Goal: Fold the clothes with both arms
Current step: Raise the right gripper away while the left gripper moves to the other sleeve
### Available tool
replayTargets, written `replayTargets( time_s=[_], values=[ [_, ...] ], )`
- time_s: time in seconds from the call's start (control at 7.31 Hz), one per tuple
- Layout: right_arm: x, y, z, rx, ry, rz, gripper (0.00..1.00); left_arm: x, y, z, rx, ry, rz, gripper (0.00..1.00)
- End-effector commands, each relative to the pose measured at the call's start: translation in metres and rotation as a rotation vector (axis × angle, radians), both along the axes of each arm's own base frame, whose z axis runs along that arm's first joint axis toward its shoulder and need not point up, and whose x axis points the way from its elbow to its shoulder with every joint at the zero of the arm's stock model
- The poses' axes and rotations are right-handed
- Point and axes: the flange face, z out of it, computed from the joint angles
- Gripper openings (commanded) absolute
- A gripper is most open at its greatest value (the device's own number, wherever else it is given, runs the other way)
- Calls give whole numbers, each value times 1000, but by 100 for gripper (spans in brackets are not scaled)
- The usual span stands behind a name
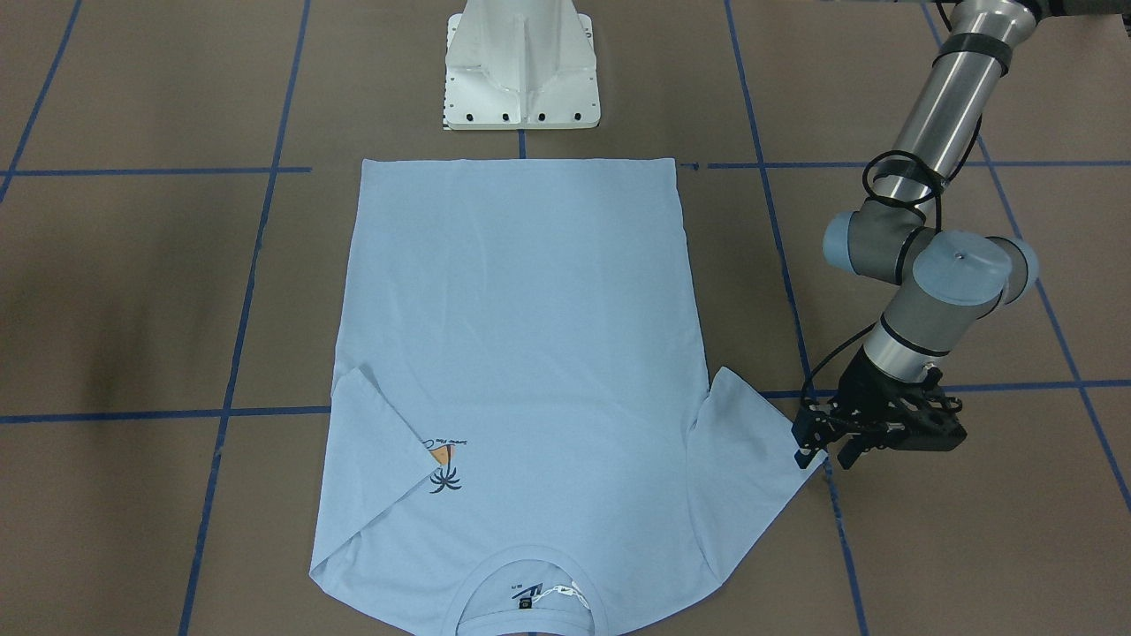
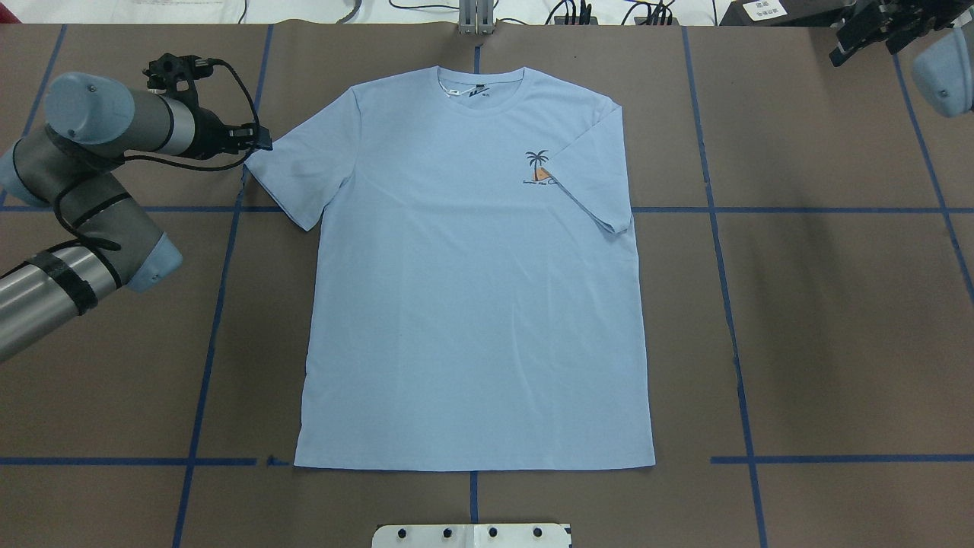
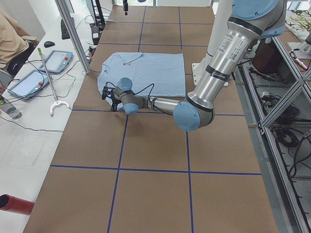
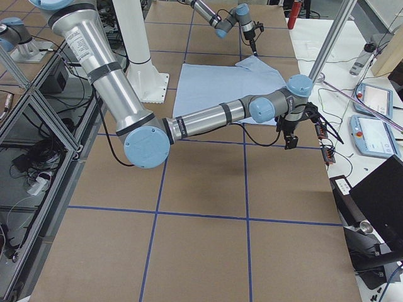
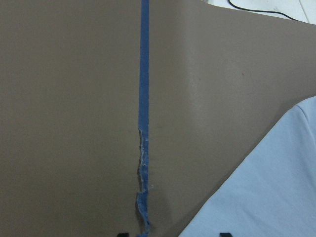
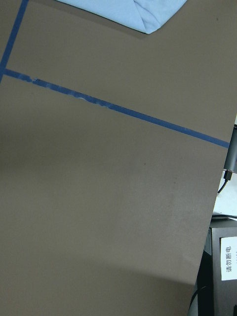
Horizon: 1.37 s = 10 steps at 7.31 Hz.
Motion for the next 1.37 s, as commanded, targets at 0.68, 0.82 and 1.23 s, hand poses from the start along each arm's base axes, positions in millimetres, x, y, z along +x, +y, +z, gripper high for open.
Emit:
replayTargets(
  time_s=[0.68,0.82,1.23],
  values=[
    [0,1,1,-1,2,2,100,11,5,5,-11,-10,17,0],
    [0,0,0,-1,3,4,100,13,3,-5,-9,-3,14,0],
    [0,0,0,-3,4,6,100,57,1,-97,-134,62,-21,0]
  ],
)
